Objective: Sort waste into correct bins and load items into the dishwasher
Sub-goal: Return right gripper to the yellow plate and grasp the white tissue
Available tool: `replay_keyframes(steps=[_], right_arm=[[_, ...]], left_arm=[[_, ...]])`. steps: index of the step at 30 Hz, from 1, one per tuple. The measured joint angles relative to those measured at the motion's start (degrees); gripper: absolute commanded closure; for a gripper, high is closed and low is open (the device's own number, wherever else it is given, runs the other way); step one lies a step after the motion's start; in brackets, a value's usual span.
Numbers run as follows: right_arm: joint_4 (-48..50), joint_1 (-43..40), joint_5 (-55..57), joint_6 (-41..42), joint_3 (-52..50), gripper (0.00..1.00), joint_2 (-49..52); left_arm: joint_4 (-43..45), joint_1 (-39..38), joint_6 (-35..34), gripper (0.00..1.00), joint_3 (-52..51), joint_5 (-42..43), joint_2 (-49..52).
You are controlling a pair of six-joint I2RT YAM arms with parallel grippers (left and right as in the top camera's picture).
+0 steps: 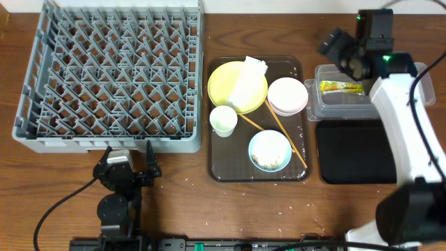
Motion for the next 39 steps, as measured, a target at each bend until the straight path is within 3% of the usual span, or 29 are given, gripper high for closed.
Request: replay_keyframes(steps=[5,10,22,28,32,39], right_arm=[[1.60,12.22,0.59,-0.63,1.73,0.18,-0.83],[1.01,19.85,2.49,0.00,1.66,0.21,8.17],[2.95,22.69,6.03,3.41,1.14,0.36,26.34],[7.32,22.71,5.62,4.17,1.16,0.57,29.33],[8.09,22.75,5.62,4.50,1.25,0.96,29.83],[7.82,22.71,5.18,4.44,1.68,0.99,30.10]], left_arm=[[0.00,0.00,0.00,0.05,0.00,0.00,0.00],[0.00,0.00,0.00,0.05,0.00,0.00,0.00],[0.00,0.00,0.00,0.04,0.00,-0.02,0.00],[0.00,0.00,0.00,0.05,0.00,0.00,0.00],[0.00,0.00,0.00,0.05,0.00,0.00,0.00],[0.00,0.00,0.00,0.05,0.00,0.00,0.00]])
